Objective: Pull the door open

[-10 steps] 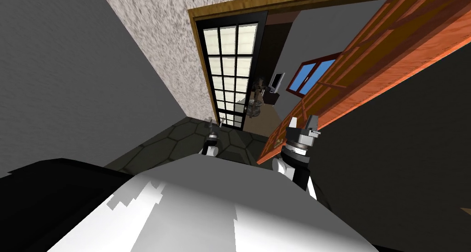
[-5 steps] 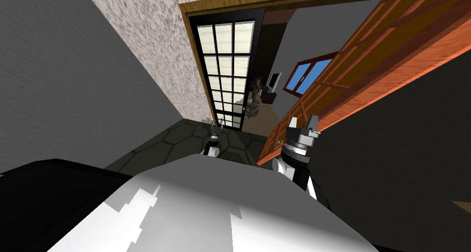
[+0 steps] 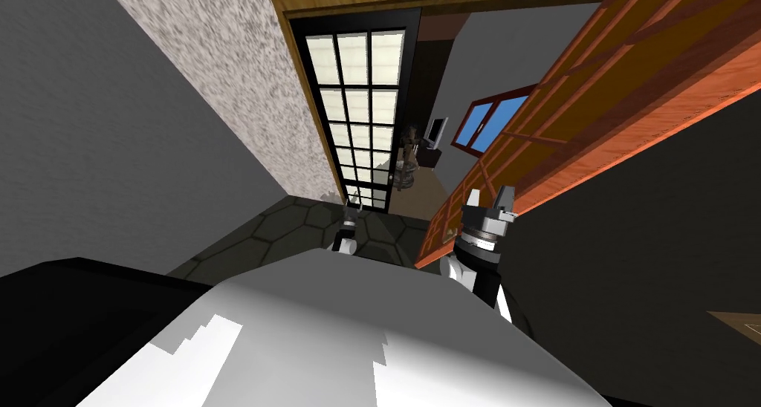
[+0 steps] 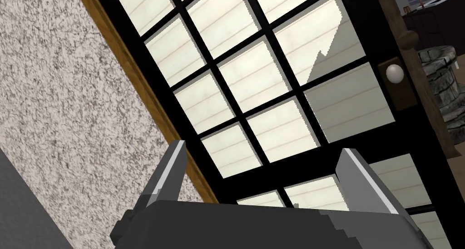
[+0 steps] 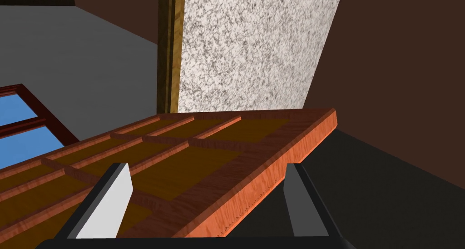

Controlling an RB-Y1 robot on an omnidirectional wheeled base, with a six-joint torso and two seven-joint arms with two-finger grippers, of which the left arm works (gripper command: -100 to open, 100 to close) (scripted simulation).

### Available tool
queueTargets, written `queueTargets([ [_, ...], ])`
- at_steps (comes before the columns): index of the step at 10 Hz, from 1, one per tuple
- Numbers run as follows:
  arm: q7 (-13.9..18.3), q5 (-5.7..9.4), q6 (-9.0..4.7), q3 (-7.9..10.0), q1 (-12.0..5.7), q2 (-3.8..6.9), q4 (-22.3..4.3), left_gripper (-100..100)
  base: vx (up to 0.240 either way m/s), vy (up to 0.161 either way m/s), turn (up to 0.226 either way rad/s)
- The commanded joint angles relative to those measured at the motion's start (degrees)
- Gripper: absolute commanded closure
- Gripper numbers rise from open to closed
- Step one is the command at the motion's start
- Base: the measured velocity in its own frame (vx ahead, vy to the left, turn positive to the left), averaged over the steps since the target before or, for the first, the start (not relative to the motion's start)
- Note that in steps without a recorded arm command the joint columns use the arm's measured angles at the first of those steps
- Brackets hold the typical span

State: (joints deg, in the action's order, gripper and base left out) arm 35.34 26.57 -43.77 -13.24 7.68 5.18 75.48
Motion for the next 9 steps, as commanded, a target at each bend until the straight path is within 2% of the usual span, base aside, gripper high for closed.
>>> queueTargets([
  [1, 1.8, 1.13, -0.50, -0.63, -0.76, 0.11, -2.0, -100, 0.122, 0.043, -0.114],
  [4, 4.0, 2.57, -1.52, -1.62, -2.03, -0.13, -5.4, -100, 0.089, 0.025, -0.071],
  [5, 5.5, 3.54, -2.20, -2.28, -2.88, -0.30, -7.6, -100, 0.118, 0.015, -0.131],
  [9, 8.4, 5.41, -3.52, -3.56, -4.52, -0.73, -12.0, -100, 0.101, 0.030, -0.076],
])
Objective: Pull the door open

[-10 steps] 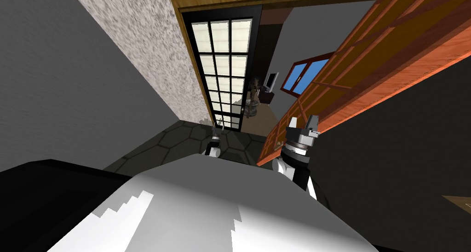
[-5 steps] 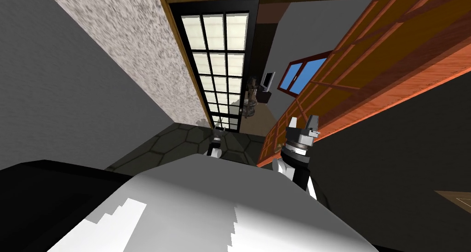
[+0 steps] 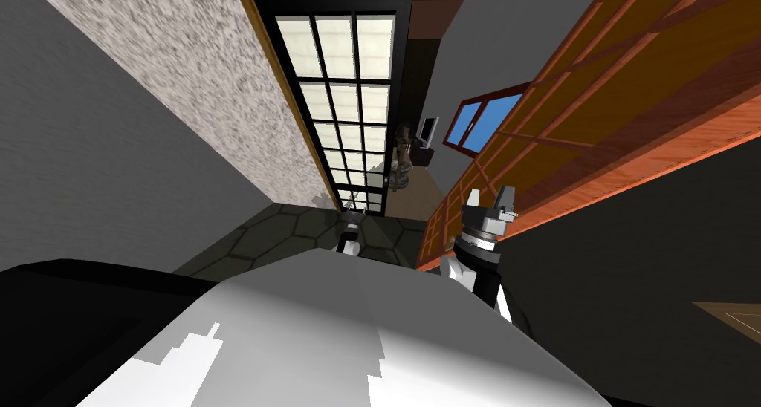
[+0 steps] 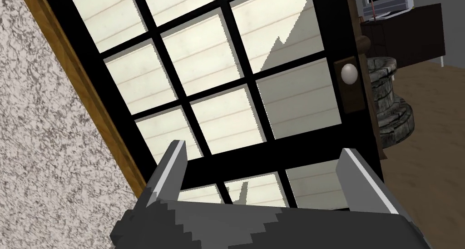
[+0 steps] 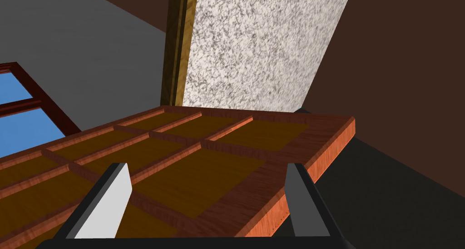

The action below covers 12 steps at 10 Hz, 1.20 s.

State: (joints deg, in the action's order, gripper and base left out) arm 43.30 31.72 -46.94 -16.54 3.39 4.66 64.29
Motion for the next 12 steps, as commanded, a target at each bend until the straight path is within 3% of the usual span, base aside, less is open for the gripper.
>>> queueTargets([
  [1, 1.2, 0.71, -0.66, -0.58, -0.62, -0.34, -1.8, -100, 0.106, 0.001, -0.062],
  [6, 5.9, 3.76, -2.81, -2.68, -3.29, -1.39, -8.9, -100, 0.120, 0.013, -0.072],
  [12, 10.1, 6.48, -4.71, -4.55, -5.67, -2.72, -15.3, -100, 0.116, 0.005, -0.049],
])
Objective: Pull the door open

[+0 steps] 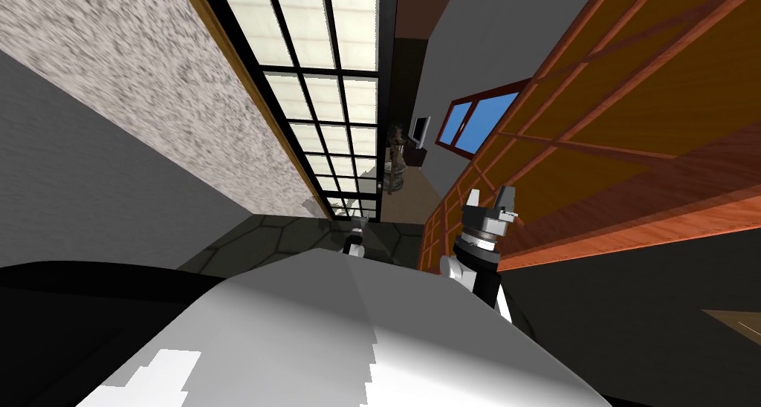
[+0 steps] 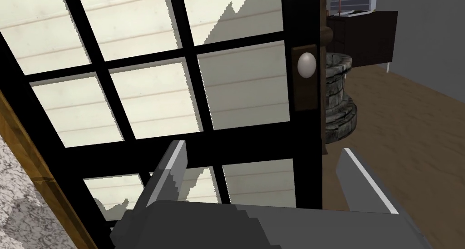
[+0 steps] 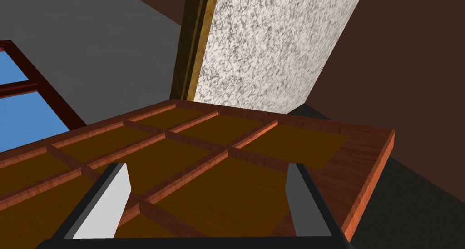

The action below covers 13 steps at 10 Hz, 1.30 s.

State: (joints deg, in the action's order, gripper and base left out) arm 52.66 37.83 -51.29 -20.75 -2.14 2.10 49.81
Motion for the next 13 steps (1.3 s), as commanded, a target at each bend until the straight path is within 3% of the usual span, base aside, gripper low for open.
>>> queueTargets([
  [1, 1.3, 0.72, -0.61, -0.58, -0.45, -0.36, -1.6, -100, 0.160, -0.002, -0.031],
  [3, 3.5, 2.09, -1.57, -1.53, -1.65, -1.20, -4.8, -100, 0.197, 0.008, -0.043],
  [8, 6.8, 4.21, -3.06, -3.01, -3.51, -2.89, -9.7, -100, 0.200, -0.020, -0.002],
  [13, 9.0, 5.64, -4.05, -4.01, -4.75, -4.34, -13.1, -100, 0.214, -0.044, 0.018],
])
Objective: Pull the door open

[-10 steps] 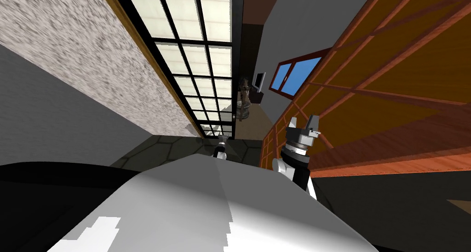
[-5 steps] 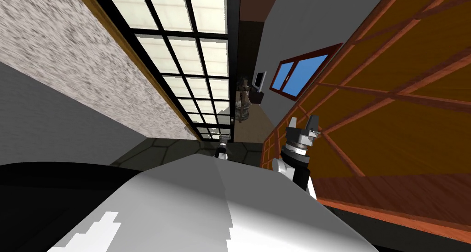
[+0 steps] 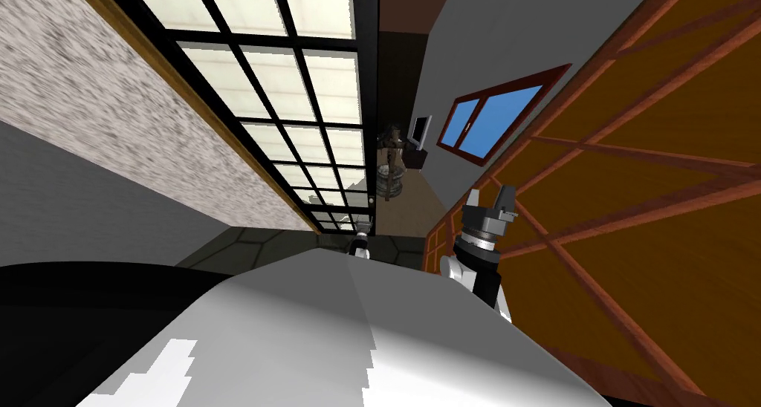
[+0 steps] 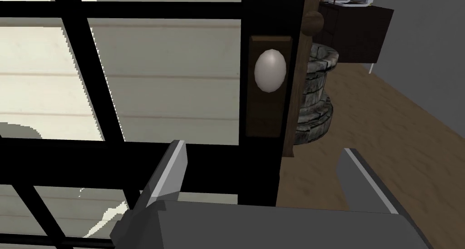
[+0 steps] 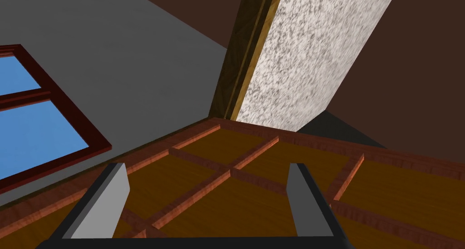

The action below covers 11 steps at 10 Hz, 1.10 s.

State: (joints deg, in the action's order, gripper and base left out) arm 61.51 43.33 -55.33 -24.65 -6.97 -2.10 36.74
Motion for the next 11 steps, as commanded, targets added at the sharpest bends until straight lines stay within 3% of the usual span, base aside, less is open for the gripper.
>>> queueTargets([
  [1, 0.6, 0.43, -0.22, -0.31, -0.18, -0.49, -0.7, -100, 0.198, -0.079, 0.026],
  [3, 0.6, 0.20, -0.19, -0.13, -0.30, 0.35, -0.9, -100, 0.013, 0.005, -0.007],
  [6, 0.7, 0.06, -0.09, -0.04, -0.25, 1.51, -1.0, -100, -0.177, 0.066, -0.032],
  [11, 1.1, -0.45, 0.36, 0.42, -0.04, 6.16, -1.6, -100, -0.215, 0.062, -0.063],
])
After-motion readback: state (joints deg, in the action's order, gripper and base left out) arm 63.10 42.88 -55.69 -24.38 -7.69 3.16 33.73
